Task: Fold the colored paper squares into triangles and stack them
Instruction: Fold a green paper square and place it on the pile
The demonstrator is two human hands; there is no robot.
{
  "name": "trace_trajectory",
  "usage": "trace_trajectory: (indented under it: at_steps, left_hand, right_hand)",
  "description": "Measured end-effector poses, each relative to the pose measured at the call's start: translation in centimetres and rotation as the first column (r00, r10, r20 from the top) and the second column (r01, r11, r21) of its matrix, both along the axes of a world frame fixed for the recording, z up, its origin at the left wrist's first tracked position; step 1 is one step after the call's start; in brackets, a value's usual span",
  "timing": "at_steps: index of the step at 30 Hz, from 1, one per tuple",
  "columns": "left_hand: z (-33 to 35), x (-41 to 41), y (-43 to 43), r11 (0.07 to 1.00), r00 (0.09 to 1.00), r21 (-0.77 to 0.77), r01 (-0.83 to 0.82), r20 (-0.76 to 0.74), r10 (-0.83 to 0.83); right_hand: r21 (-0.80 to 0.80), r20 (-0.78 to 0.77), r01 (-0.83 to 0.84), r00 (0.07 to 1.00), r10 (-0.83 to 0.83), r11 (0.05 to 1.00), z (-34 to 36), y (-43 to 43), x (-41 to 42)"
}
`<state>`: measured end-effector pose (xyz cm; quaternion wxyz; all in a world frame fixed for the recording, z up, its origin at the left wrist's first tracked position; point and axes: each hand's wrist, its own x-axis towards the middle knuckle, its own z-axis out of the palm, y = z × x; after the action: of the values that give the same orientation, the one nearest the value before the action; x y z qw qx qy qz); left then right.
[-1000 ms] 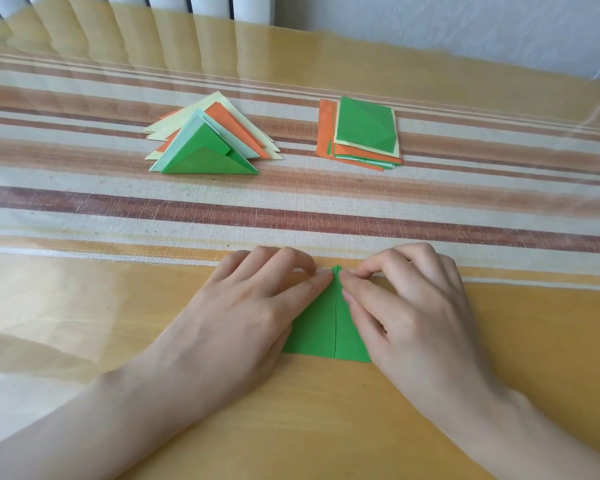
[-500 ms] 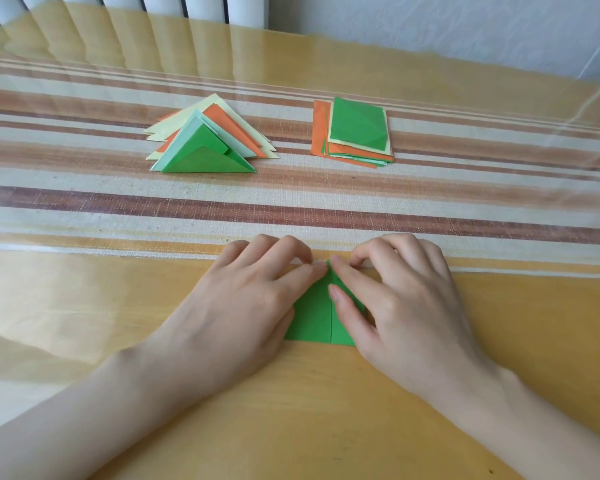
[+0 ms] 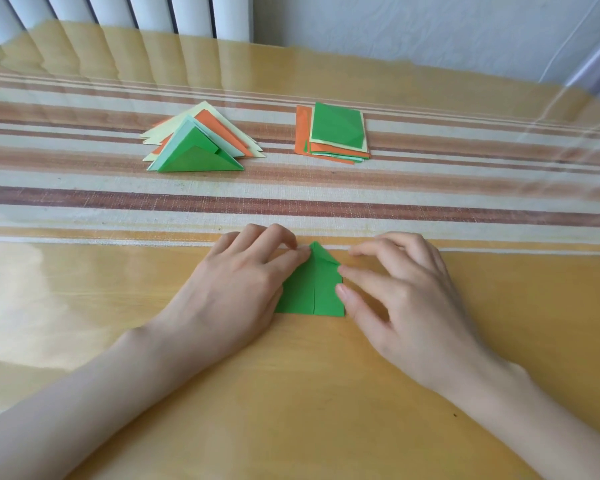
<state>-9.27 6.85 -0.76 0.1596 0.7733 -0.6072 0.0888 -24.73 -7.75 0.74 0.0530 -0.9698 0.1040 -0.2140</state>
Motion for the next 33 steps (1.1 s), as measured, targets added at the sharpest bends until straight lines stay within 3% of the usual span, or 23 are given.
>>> trace_trajectory:
  at_steps: [3,8,16,18,20,23,26,29,33]
  left_hand:
    - [0.0,0.1,0.0,1.000,1.000,0.000,0.003,-0.004,-0.003]
    - [0.0,0.0,-0.1,1.000,1.000,0.003,0.001,-0.014,-0.001]
    - [-0.1,0.0,0.0,1.000,1.000,-0.005,-0.008,-0.013,0.008]
    - [-0.1,0.1,0.0,1.000,1.000,-0.007,-0.010,-0.014,0.009]
    - [-0.2,0.1,0.1,1.000,1.000,-0.003,-0.006,-0.019,0.006]
    - [0.2,0.0,0.3,0.999,0.994,-0.028,-0.023,-0.107,0.019]
    - [0.5,-0.2,0.7,1.000,0.986,-0.004,-0.013,-0.169,0.012]
    - [0.4,-0.2,0.8,0.999,0.987,0.042,-0.012,-0.159,0.018]
    - [0.5,-0.3,1.1,1.000,0.976,-0.025,-0.013,-0.218,0.007]
  right_hand:
    - [0.047,0.005,0.044,0.999,-0.044,0.998,0.3,-0.2,1.7]
    - [-0.032,-0.092,0.025,0.995,-0.027,0.999,-0.4,-0.4,2.5]
    - [-0.129,-0.019,-0.022,1.000,0.020,0.991,-0.1,-0.8,0.0]
    - [-0.065,-0.001,-0.003,1.000,0.003,0.998,-0.1,-0.5,0.0]
    - [0.116,0.053,0.080,0.995,-0.086,0.990,0.0,-0.1,0.3]
    - [0.363,0.015,0.266,0.957,-0.291,0.893,0.7,0.9,1.1]
    - [0.403,-0.137,0.382,0.923,-0.358,0.832,0.9,2.1,1.5]
    - [0.501,-0.171,0.408,0.911,-0.374,0.763,0.9,3.2,2.0]
    - [0.548,-0.175,0.403,0.912,-0.370,0.733,0.7,3.6,2.7]
